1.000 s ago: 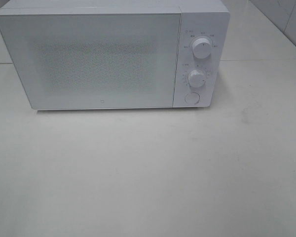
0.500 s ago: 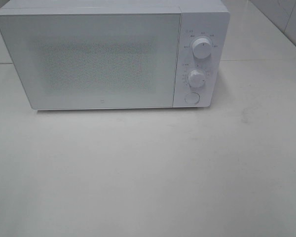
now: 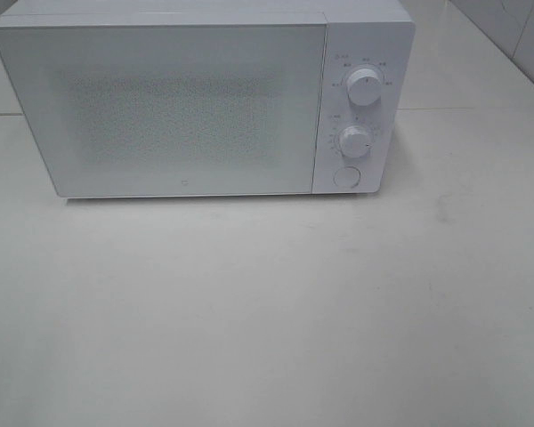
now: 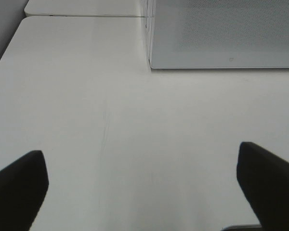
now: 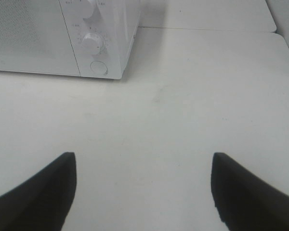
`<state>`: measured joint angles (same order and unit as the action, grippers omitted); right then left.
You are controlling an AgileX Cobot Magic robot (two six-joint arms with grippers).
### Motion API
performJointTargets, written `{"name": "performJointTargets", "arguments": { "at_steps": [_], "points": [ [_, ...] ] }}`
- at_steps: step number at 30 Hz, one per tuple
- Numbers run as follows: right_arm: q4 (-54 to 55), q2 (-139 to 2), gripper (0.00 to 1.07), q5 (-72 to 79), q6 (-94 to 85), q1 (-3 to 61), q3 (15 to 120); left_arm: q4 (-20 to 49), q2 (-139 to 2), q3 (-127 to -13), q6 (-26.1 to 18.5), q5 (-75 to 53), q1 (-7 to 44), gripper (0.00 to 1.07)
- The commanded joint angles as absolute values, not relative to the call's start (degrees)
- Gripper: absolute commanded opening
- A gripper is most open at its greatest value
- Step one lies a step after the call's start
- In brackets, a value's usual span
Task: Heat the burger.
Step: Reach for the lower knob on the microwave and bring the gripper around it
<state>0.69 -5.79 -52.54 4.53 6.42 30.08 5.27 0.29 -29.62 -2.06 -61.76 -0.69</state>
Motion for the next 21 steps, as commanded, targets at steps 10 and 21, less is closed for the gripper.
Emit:
{"name": "performJointTargets", "arguments": {
  "at_steps": [10,21],
  "points": [
    [0.7,-20.5,0.75,-38.5,4.6,6.1,30.5,5.7,1.6,-29.6,-2.0,-61.4,-0.7,1.0],
    [0.8,-33.3,0.75,-27.7,4.6,6.1,30.5,5.7,1.6,-29.6,-2.0,-61.4,-0.7,1.0]
  ]
}}
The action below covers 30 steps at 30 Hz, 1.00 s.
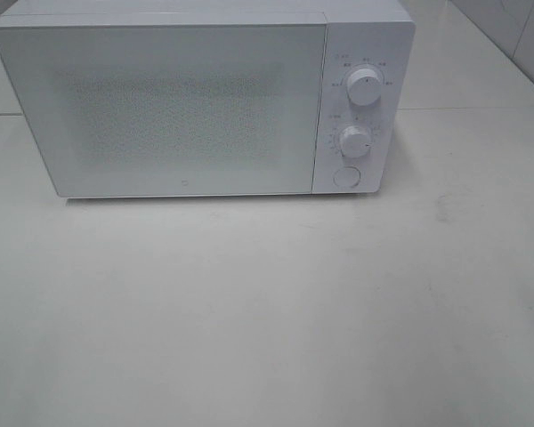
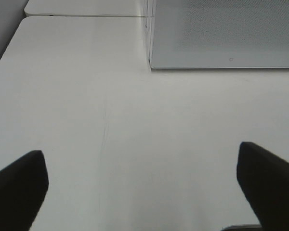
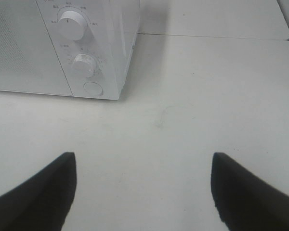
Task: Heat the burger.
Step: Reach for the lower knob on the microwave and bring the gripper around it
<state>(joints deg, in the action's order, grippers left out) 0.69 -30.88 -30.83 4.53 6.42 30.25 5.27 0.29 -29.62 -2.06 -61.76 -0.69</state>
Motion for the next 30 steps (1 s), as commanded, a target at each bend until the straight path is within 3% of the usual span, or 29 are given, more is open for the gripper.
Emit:
{"name": "performJointTargets", "arguments": {
  "at_steps": [1,21,30],
  "points": [
    [0.8,-33.3,0.75,-27.7,4.6,6.1,30.5,5.7,1.6,-29.6,-2.0,-61.4,-0.7,1.0],
    [0.8,-54.3,0.75,-5.5,6.6,6.1,30.5,5.7,1.6,-29.6,-2.0,-61.4,-0.7,1.0],
    [0.8,-61.4,0.75,16.0,6.8,6.2,24.0,5.7,1.6,-29.6,-2.0,-61.4,-0.7,1.0]
  ]
}}
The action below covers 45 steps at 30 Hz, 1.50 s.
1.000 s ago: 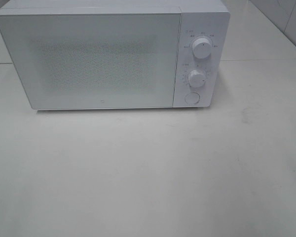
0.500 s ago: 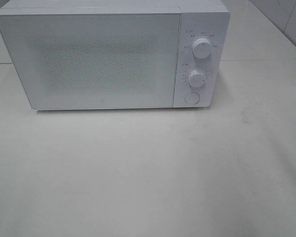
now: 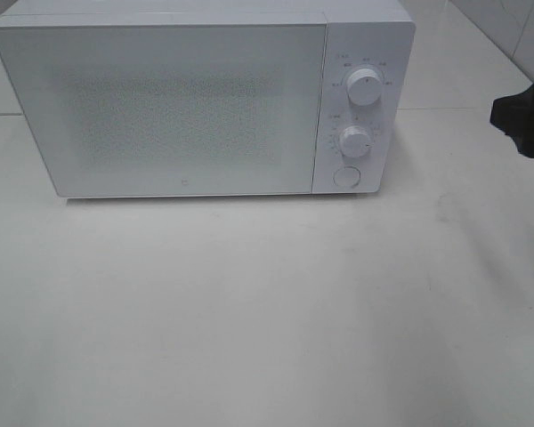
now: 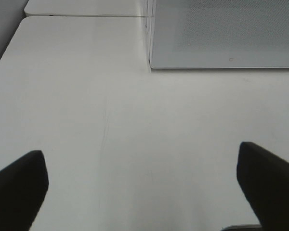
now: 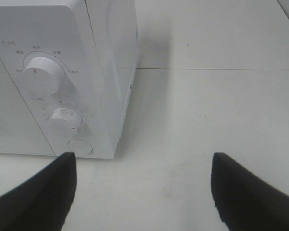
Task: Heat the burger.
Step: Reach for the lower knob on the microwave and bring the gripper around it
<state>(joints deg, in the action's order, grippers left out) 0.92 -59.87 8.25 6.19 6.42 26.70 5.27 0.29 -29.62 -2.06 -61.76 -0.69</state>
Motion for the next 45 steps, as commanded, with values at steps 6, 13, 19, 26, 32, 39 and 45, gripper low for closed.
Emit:
{"name": "performJointTargets", "arguments": {
  "at_steps": [6,13,19,26,32,39,45],
  "points": [
    [1.9,-66.1,0.75,26.2,6.7,6.2,19.8,5.7,1.6,-29.6,-2.0,-61.4,-0.7,1.0],
    [7.4,-69.7,0.75,35.4,2.2,7.7,17.0,5.7,1.6,-29.6,-2.0,-61.4,-0.7,1.0],
    [18.2,-74.6,0.75,43.7,-7.9,15.7,15.9,5.7,1.6,-29.6,-2.0,-61.4,-0.7,1.0],
    [29.2,-79.6,0.75,52.0,-13.9,23.9,15.8,5.7,1.6,-29.6,-2.0,-61.4,-0.7,1.0],
    [39.5,-85.1,0.75,62.6,-16.5,33.7,15.8,5.7,1.6,-29.6,-2.0,-61.4,-0.7,1.0],
    [46.3,-89.6,0.75,67.7,-16.2,41.1,16.0,5.7,1.6,-29.6,-2.0,-61.4,-0.7,1.0],
    [48.4,-91.6,0.75,68.2,-16.2,42.2,17.4,5.7,1.6,-29.6,-2.0,-61.4,-0.7,1.0]
  ]
}}
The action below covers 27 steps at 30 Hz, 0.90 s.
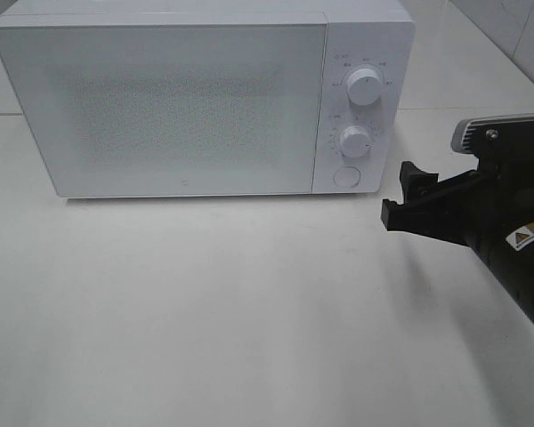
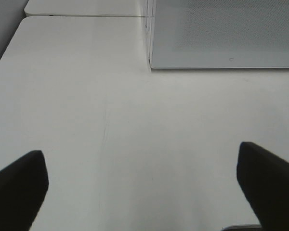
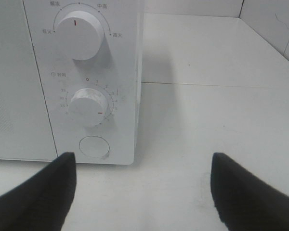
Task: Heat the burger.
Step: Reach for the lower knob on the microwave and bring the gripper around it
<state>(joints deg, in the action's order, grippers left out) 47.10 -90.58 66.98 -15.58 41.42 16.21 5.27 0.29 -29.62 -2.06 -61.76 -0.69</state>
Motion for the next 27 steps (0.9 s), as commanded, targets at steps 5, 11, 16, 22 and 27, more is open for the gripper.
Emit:
{"name": "performJointTargets", "arguments": {
  "at_steps": [5,11,16,22,27],
  "points": [
    [50.0,-94.8,0.75,68.6,-16.4,42.3,20.5,5.7,1.6,-29.6,-2.0,-61.4,-0.7,1.0],
    [51.9,-99.8,0.75,70.8,-16.4,42.3,25.6,5.7,1.6,-29.6,-2.0,-61.4,-0.7,1.0],
    [51.9,-102.8,0.75,70.8,-16.4,42.3,29.3,5.7,1.6,-29.6,-2.0,-61.4,-0.7,1.0],
    [51.5,-105.4,0.75,70.8,-16.4,42.3,32.7,5.7,1.6,-29.6,-2.0,-61.4,-0.7,1.0],
    [48.8,-107.6,0.75,71.0,-16.2,42.3,34.5,5.7,1.6,-29.6,-2.0,-61.4,-0.7,1.0]
  ]
}}
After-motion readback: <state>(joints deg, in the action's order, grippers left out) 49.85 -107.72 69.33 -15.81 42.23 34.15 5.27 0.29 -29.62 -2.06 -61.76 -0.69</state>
